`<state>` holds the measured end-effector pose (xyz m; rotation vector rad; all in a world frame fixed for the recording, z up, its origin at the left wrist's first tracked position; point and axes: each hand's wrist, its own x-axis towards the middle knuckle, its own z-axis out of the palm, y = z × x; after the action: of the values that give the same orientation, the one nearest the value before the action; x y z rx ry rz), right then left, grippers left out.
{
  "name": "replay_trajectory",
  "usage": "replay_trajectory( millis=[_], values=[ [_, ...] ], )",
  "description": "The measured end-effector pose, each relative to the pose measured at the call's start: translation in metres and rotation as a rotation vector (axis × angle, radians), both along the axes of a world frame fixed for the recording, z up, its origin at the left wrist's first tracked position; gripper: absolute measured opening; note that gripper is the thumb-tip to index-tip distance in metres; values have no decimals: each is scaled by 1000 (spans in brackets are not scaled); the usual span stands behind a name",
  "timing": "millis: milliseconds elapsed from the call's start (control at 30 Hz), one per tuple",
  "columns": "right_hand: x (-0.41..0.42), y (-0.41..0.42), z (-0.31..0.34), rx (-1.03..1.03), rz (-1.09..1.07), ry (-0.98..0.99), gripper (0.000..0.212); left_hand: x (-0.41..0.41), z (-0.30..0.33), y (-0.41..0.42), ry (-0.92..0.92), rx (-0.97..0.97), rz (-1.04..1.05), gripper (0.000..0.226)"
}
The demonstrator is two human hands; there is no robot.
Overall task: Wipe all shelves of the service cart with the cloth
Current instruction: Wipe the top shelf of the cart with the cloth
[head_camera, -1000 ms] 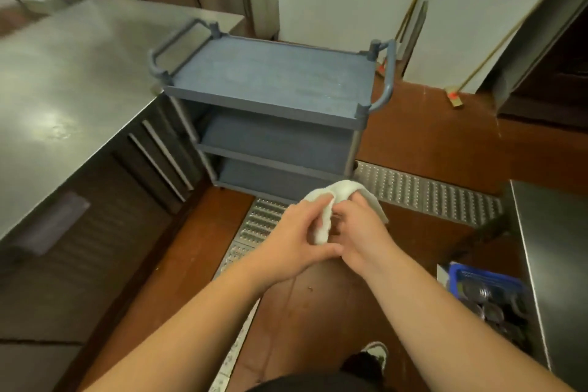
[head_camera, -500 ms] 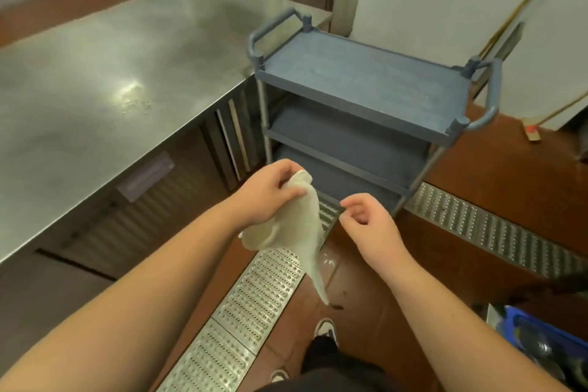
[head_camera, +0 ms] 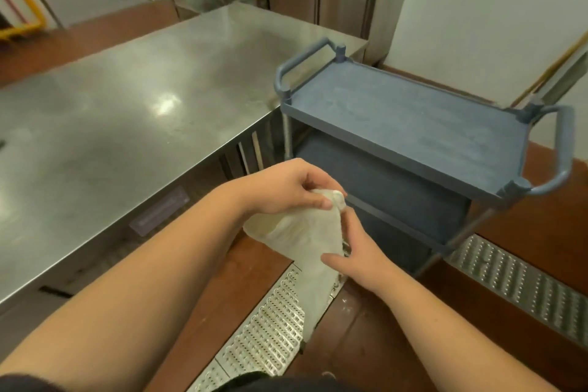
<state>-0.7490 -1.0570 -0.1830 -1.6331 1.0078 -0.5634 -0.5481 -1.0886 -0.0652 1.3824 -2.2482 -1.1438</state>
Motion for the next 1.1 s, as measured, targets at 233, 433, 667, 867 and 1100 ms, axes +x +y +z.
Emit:
replay_trajectory(
  millis=[233, 433, 667, 867, 1100],
  values=[
    [9, -76, 1, -266, -64, 201, 49, 19, -6, -92, 22, 1, -4, 27],
    [35, -143, 10, -114, -259, 116, 20, 51, -44, -186, 149, -115, 173, 30],
    [57, -213, 29, 53, -590, -361, 34, 87, -125, -268, 436, 328, 579, 49],
    [49, -253, 23, 112, -797, -650, 48, 59, -135, -280, 614, 822, 163, 66],
    [-5, -297, 15, 9, -796, -151, 56, 15, -123, -363, 464, 435, 3, 32]
  ],
)
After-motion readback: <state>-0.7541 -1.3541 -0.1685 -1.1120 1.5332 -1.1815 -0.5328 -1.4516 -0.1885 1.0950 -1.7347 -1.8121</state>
